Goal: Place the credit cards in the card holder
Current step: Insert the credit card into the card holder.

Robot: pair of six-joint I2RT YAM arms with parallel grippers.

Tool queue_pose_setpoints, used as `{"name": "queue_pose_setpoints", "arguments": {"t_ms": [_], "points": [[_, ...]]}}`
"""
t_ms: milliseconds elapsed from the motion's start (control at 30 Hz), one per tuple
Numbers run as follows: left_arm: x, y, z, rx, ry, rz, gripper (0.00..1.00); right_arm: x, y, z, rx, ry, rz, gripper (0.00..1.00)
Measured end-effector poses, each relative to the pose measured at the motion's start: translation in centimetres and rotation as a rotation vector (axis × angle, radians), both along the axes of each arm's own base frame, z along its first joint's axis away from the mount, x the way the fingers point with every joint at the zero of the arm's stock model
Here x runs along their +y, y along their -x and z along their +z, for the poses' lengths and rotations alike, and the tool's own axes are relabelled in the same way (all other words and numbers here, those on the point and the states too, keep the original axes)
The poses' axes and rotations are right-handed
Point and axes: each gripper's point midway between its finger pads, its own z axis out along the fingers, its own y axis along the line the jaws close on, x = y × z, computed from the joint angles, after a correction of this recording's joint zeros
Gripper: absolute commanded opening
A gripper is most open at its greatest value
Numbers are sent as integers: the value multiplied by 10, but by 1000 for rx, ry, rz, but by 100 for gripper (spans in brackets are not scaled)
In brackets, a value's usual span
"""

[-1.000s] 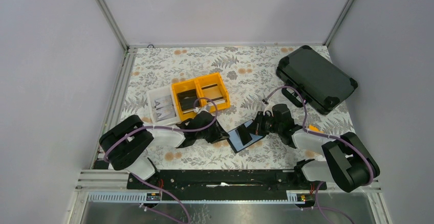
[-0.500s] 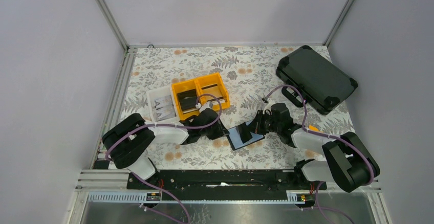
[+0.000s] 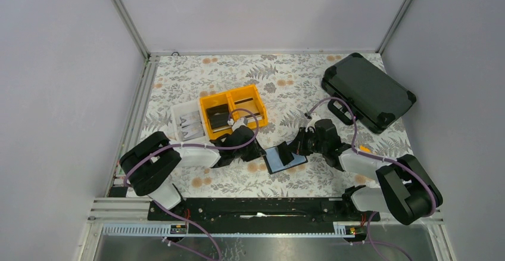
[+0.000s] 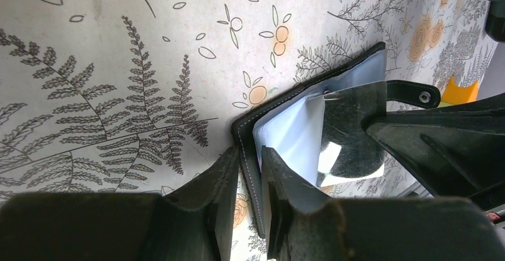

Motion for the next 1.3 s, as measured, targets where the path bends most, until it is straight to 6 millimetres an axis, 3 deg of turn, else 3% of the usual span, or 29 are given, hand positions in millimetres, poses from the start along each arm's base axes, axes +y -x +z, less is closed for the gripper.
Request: {"name": "queue_pose_setpoints", "arguments": {"t_ms": [767, 1100, 1300], "points": [[3, -3, -1, -11, -15, 14, 19, 2, 7, -3, 33, -56, -116, 0], [8, -2, 0, -15, -29, 20, 20, -8, 12, -14, 57, 13, -159, 42], [13, 0, 0, -15, -48, 20, 21, -10, 10, -10, 41, 30, -165, 45]]}}
